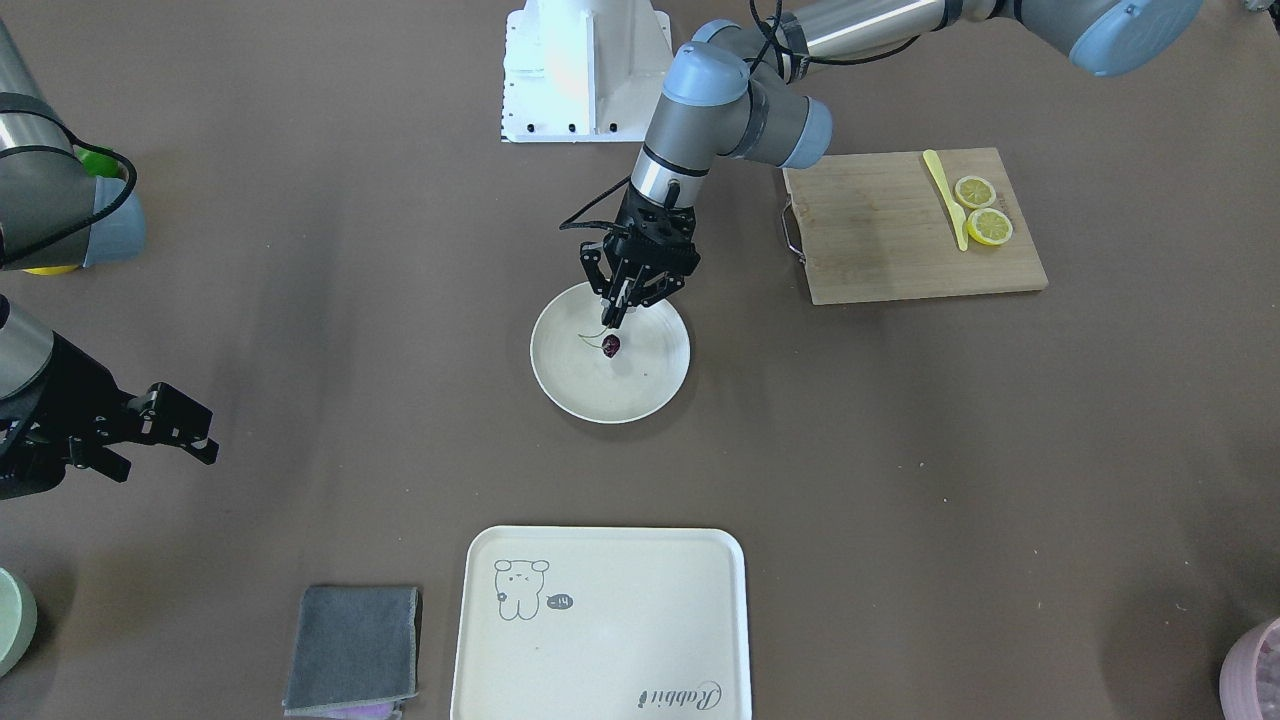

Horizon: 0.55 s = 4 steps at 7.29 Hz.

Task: Place red cherry on plate
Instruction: 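Open the left gripper to drop the cherries onto the plate, withdraw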

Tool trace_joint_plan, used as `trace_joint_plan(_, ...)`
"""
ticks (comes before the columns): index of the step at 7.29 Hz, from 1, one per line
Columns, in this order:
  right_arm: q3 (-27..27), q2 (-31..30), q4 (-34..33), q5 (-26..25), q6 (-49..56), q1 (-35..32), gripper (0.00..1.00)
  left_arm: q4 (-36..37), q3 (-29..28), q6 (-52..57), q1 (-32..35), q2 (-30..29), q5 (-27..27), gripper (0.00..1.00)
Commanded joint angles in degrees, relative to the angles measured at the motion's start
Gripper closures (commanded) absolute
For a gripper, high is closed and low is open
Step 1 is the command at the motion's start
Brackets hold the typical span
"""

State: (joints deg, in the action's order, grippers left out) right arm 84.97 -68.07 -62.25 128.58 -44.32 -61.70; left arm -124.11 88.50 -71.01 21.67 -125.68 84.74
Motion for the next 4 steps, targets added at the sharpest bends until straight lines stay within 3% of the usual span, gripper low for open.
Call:
trace_joint_plan(1, 0.4, 0.0, -0.2, 0.3, 0.0, 0.0, 0.00, 0.5, -0.2, -0.3, 1.8, 0.2, 0.0, 0.02)
trace_joint_plan(4, 0.5, -1.6, -1.4, 4.0, 1.0, -3.8, 0.00, -0.1, 0.0, 0.3, 10.8, 2.5, 1.0, 0.02)
